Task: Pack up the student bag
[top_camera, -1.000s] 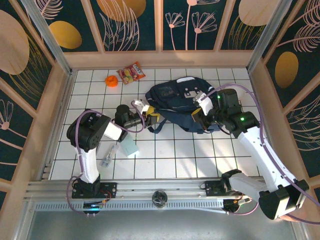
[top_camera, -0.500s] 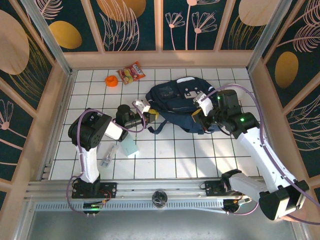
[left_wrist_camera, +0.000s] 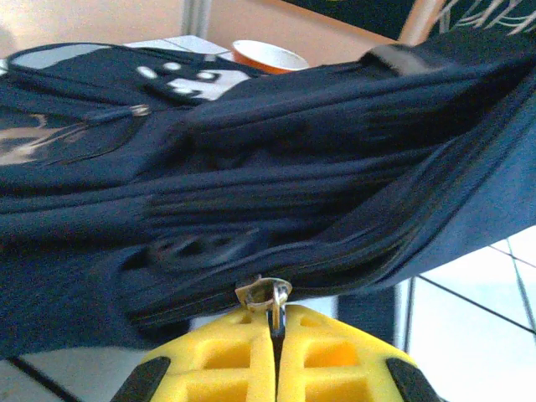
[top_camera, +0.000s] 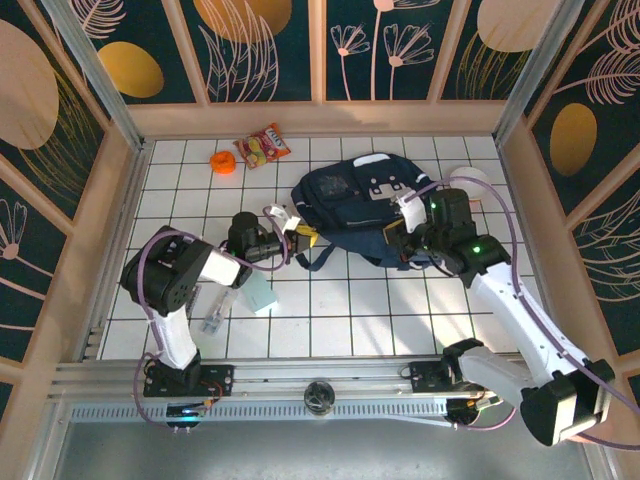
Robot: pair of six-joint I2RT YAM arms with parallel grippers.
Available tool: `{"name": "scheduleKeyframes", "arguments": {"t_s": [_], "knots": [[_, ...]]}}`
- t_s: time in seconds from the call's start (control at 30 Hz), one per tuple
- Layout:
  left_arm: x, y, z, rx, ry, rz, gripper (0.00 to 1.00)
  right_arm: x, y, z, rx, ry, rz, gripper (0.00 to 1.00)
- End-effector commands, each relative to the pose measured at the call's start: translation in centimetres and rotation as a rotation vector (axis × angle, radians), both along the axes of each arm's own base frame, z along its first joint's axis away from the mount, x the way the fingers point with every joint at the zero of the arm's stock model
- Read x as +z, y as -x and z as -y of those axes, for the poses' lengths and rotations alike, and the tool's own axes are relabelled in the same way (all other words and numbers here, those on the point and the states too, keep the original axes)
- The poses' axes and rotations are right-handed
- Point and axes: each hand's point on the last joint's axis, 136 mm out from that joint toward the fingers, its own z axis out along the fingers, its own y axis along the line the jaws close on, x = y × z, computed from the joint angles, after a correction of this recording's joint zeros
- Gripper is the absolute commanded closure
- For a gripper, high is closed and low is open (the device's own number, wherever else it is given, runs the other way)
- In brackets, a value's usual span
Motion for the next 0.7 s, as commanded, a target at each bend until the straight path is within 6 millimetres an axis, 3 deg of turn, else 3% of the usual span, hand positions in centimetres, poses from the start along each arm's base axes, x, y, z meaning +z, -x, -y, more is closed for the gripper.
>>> {"name": "scheduleKeyframes", "arguments": {"t_s": [0.0,0.13,0.2,0.37,0.5,0.63,0.67], "knots": [[1.7,2.8,1.4,-0.126,-0.006,0.034,1.00,3.3,-1.4,-1.6,-0.042,-0.113,0.143,1.00],[1.9,4.2,2.2,-0.185,-0.045,0.022,1.00,2.1,-1.1,-3.3,-0.048,-0.107,0.153,1.00],[3.1,4.7,2.4,-0.203,-0.042,0.039,1.00,1.4,-0.8,-4.5,-0.039,-0.115,0.143,1.00],[4.4,6.4,3.4,-0.267,-0.048,0.036,1.00,-0.3,-2.8,-5.1,-0.144,-0.170,0.118,1.00],[5.1,7.6,4.0,-0.289,-0.046,0.026,1.00,-0.3,-4.2,-6.6,-0.168,-0.254,0.115,1.00],[4.8,6.6,3.7,-0.190,-0.063,-0.009,1.00,-0.4,-5.4,-7.7,-0.188,-0.300,0.085,0.99],[4.4,5.8,3.3,-0.131,-0.079,-0.020,1.00,-0.3,-5.5,-7.7,-0.197,-0.308,0.073,0.92]]}}
